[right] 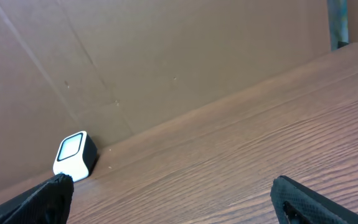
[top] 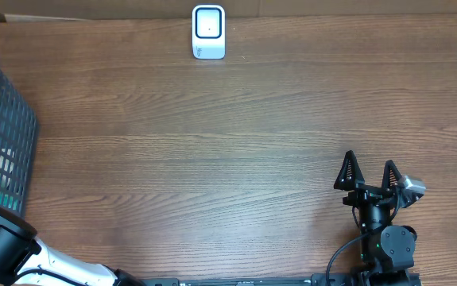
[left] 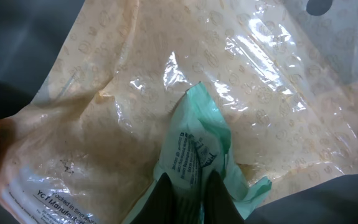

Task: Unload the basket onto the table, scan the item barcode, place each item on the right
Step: 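Reach into the basket and grasp the teal snack packet with left gripper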

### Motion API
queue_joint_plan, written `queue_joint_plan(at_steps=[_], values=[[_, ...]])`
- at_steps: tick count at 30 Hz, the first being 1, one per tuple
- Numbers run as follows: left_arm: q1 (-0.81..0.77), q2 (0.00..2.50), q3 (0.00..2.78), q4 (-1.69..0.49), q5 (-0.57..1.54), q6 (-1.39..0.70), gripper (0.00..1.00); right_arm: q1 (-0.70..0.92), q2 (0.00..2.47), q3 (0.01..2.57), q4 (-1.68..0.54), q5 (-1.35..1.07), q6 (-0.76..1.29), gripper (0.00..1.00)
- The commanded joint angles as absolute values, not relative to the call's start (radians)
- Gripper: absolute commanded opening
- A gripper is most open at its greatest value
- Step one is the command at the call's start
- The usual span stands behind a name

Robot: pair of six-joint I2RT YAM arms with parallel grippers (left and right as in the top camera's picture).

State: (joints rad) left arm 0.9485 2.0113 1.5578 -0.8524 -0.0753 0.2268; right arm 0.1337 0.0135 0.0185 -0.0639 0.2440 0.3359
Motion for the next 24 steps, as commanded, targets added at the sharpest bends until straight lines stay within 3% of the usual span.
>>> queue_joint_plan(at_steps=[1, 18, 19, 21, 24], values=[[0.940, 2.030, 1.575, -0.868, -0.077, 0.160, 0.04, 0.141, 0.003, 0.008, -0.058, 0.258, 0.328, 1.00], [0.799, 1.857, 2.080, -1.157, -0.110, -0.065, 0.04, 0.141, 0.003, 0.008, -0.058, 0.258, 0.328, 1.00], [0.797, 1.852, 2.080, -1.174, -0.120, -0.051, 0.11, 0.141, 0.003, 0.008, -0.058, 0.258, 0.328, 1.00], [0.797, 1.852, 2.077, -1.229, -0.143, -0.020, 0.49, 0.141, 0.003, 0.008, -0.058, 0.258, 0.328, 1.00], [0.809, 1.861, 2.039, -1.283, -0.205, -0.016, 0.71, 0.141, 0.003, 0.008, -0.058, 0.258, 0.328, 1.00]])
